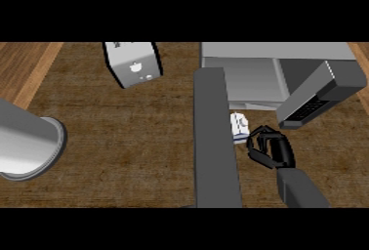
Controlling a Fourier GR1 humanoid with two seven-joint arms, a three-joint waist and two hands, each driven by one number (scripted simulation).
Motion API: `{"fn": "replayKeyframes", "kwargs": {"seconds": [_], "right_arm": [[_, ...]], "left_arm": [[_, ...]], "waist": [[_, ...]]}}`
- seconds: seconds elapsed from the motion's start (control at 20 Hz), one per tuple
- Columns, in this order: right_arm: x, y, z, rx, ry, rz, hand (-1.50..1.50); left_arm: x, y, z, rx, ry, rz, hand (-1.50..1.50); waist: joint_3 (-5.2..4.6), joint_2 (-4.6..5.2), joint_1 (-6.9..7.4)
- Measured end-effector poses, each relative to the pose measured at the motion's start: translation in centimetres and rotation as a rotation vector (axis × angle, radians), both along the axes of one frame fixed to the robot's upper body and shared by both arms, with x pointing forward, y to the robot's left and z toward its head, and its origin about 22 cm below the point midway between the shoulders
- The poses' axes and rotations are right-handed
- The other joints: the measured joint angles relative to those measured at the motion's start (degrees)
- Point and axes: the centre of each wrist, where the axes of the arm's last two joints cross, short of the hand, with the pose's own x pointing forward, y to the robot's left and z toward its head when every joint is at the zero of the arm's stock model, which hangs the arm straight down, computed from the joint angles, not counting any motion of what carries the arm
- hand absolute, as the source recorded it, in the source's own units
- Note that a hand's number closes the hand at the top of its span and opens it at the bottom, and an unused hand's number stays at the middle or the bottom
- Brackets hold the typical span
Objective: Pick up the milk, place it into the microwave and close the microwave
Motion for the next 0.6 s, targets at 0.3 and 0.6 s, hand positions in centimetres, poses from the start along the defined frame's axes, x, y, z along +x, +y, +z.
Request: {"fn": "replayKeyframes", "kwargs": {"seconds": [0.3,0.6], "right_arm": [[3.6,0.4,2.8,-0.03,-0.052,-0.009,1.5],[7.4,-0.1,6.5,-0.084,-0.076,-0.012,1.5]], "left_arm": [[-0.1,0.1,-0.3,0.0,0.003,-0.003,-1.5],[1.0,0.2,0.4,0.013,0.005,-0.013,-1.5]], "waist": [[-0.01,0.06,0.12],[0.02,0.38,0.6]]}}
